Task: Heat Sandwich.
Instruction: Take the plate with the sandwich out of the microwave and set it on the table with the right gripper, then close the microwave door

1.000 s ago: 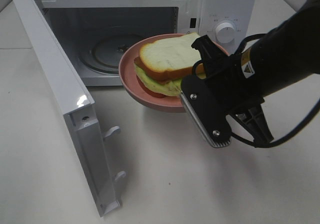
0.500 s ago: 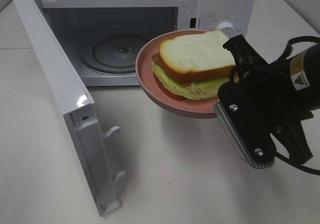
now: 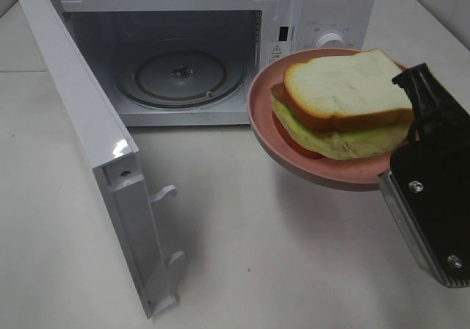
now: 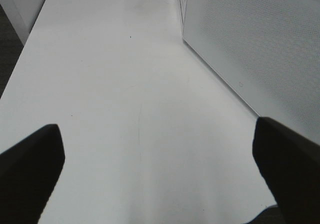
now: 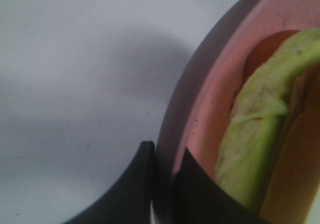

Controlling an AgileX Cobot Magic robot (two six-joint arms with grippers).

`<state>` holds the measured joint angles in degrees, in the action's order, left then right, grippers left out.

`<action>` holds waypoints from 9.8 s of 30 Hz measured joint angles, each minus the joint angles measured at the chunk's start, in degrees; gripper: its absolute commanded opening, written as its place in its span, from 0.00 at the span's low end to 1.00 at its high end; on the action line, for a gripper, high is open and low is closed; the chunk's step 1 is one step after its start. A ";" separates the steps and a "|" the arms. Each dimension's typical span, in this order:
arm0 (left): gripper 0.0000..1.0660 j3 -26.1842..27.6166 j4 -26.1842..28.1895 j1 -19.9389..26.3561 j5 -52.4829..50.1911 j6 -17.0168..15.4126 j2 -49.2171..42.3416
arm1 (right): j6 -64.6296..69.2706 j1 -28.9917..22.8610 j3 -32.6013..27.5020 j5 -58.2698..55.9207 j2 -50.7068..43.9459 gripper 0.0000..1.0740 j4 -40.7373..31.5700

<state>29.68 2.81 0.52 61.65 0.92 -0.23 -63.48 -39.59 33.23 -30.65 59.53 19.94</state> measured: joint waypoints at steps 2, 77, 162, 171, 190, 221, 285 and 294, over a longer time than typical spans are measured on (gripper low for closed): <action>0.92 0.00 0.00 0.00 0.00 0.00 0.00 | 1.60 0.00 -0.86 -1.38 -1.38 0.00 0.74; 0.92 0.00 0.00 0.00 0.00 0.00 -0.06 | 90.70 1.38 -1.78 -18.96 11.17 0.00 27.96; 0.92 0.00 -0.06 0.00 0.00 0.00 -0.06 | 95.80 26.70 1.43 4.01 36.50 0.62 28.07; 0.92 0.00 -0.06 0.00 0.00 0.00 -0.06 | 81.82 26.70 2.29 1.32 26.47 0.69 10.77; 0.92 0.00 -0.06 0.00 0.00 0.00 -0.06 | 64.40 26.70 2.29 -12.09 1.15 0.71 -15.70; 0.92 0.00 -0.06 0.00 0.00 0.00 -0.06 | 63.94 29.39 2.29 -27.67 -42.06 0.71 -15.76; 0.92 0.00 -0.06 0.00 0.00 0.00 -0.06 | 64.00 36.67 -4.81 -26.93 -59.70 0.70 -15.76; 0.92 0.00 -0.06 0.00 0.00 0.00 -0.06 | 64.06 36.67 -4.81 -26.93 -59.70 0.70 -15.76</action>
<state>29.68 2.75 0.52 61.65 0.92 -0.29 0.57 -2.92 28.42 -57.58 -0.17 4.18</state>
